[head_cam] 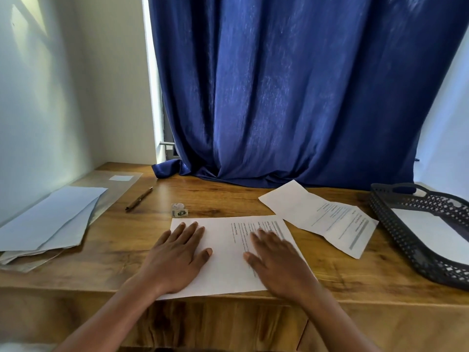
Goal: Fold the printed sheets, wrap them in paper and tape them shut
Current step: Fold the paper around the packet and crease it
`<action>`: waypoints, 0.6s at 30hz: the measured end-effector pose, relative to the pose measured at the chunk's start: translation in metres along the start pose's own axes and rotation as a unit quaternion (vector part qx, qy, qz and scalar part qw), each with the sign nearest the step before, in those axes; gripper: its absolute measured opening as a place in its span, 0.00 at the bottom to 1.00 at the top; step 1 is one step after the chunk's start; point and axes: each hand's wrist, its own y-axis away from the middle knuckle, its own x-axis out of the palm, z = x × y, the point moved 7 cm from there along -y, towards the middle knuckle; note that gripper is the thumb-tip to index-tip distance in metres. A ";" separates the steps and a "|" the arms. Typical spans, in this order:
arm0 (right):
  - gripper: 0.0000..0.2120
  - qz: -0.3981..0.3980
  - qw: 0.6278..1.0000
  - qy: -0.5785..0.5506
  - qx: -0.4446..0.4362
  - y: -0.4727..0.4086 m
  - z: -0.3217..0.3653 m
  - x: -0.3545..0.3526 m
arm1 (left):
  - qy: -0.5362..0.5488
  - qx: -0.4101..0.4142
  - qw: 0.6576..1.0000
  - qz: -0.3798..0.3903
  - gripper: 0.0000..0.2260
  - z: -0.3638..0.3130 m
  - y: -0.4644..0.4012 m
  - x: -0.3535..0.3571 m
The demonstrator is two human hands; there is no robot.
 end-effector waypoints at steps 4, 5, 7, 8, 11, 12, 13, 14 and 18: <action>0.41 -0.014 0.999 0.018 0.047 0.006 -0.036 -0.003 | 0.003 -0.004 1.000 0.030 0.42 -0.001 -0.001 0.001; 0.41 -0.018 0.999 0.018 0.047 0.006 -0.035 -0.002 | -0.002 -0.016 0.999 0.041 0.39 -0.001 -0.001 0.000; 0.41 -0.028 0.998 0.018 0.045 0.005 -0.031 -0.001 | -0.019 -0.039 0.999 0.031 0.32 -0.009 -0.004 -0.008; 0.41 -0.032 0.998 0.017 0.045 0.004 -0.031 -0.001 | -0.025 -0.035 0.999 0.009 0.31 -0.019 -0.005 -0.014; 0.41 -0.041 0.998 0.022 0.044 0.004 -0.033 -0.002 | 0.012 0.041 0.999 -0.026 0.30 -0.069 -0.001 -0.021; 0.40 -0.045 0.998 0.026 0.042 0.004 -0.033 -0.002 | 0.029 0.069 0.997 -0.014 0.30 -0.086 0.002 -0.017; 0.40 -0.047 0.998 0.027 0.039 0.004 -0.032 -0.001 | 0.034 0.092 0.995 0.002 0.30 -0.098 0.005 -0.011; 0.40 -0.047 0.998 0.026 0.039 0.004 -0.032 -0.001 | 0.028 0.106 0.994 0.011 0.30 -0.105 0.008 -0.005; 0.43 -0.038 0.998 0.020 0.043 0.005 -0.033 -0.002 | 0.000 0.103 0.995 0.002 0.32 -0.093 0.013 0.007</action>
